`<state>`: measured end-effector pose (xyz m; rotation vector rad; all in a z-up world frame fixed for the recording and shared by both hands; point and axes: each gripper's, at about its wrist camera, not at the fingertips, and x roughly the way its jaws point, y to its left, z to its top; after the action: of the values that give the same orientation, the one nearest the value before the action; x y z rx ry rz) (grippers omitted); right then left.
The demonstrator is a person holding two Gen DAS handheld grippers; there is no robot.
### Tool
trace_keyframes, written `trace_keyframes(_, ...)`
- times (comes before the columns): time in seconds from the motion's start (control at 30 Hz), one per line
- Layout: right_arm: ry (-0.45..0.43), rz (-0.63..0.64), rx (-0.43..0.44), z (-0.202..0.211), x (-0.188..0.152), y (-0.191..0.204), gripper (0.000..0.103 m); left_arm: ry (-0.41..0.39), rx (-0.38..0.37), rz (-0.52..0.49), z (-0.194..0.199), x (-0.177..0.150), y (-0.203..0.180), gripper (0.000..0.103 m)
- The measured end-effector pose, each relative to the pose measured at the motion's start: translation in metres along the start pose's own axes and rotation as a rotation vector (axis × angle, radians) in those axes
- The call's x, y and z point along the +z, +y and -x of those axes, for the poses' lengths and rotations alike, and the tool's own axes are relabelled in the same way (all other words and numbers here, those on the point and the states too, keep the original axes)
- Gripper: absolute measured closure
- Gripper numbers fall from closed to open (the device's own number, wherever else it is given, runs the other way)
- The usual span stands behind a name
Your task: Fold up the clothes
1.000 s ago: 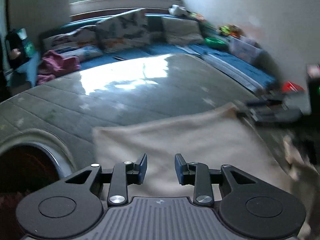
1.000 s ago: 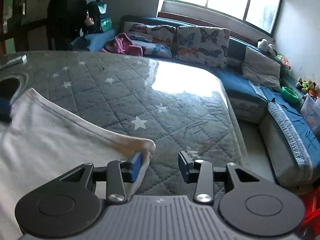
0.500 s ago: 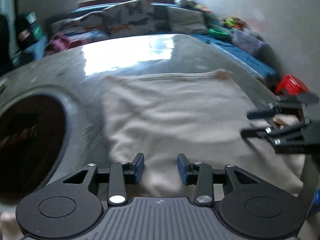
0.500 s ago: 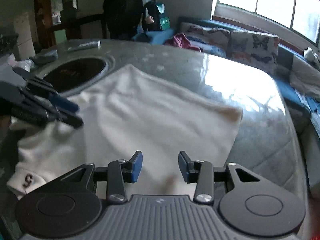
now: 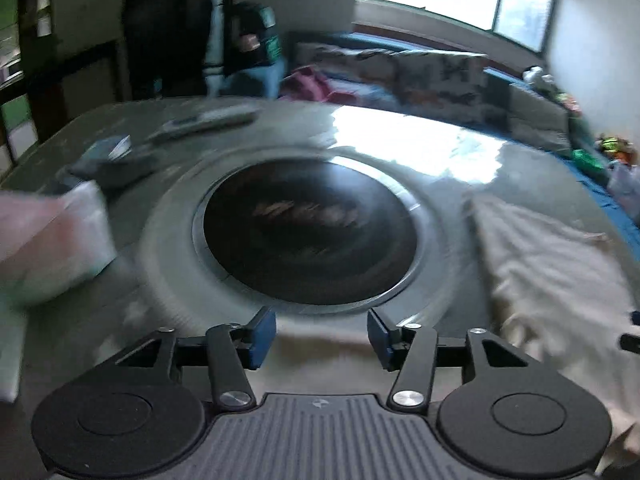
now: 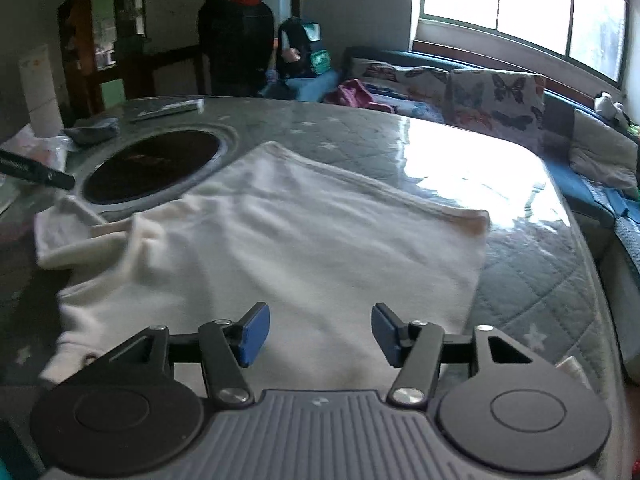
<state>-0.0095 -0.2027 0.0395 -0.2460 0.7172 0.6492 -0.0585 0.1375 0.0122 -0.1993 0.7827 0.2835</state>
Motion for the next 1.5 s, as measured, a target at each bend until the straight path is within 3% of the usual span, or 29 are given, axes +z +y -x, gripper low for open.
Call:
trace_keyframes(0.4, 0.028, 0.027, 0.021, -0.002, -0.013, 0.021, 0.041, 0.032, 0.04, 0.016, -0.02, -0.02, 0.005, 0.046)
trace_keyframes(0.47, 0.028, 0.026, 0.02, -0.002, -0.014, 0.022, 0.04, 0.018, 0.045, -0.011, -0.02, -0.022, 0.002, 0.058)
trace_keyframes(0.53, 0.028, 0.022, 0.018, -0.002, -0.014, 0.022, 0.039, 0.013, 0.033, -0.014, -0.019, -0.023, 0.003, 0.077)
trace_keyframes(0.63, 0.027, 0.018, 0.014, -0.002, -0.015, 0.022, 0.039, 0.009, 0.015, 0.006, -0.018, -0.021, 0.004, 0.088)
trace_keyframes(1.03, 0.026, 0.024, -0.009, -0.003, -0.016, 0.026, 0.034, -0.137, 0.089, -0.024, -0.014, 0.042, 0.019, 0.09)
trace_keyframes(1.23, 0.027, 0.029, -0.018, -0.002, -0.016, 0.028, 0.032, -0.103, 0.047, -0.051, -0.026, 0.044, 0.007, 0.09)
trace_keyframes(1.5, 0.013, 0.037, -0.015, 0.002, -0.016, 0.033, 0.032, -0.13, -0.006, -0.064, 0.002, 0.046, -0.007, 0.09)
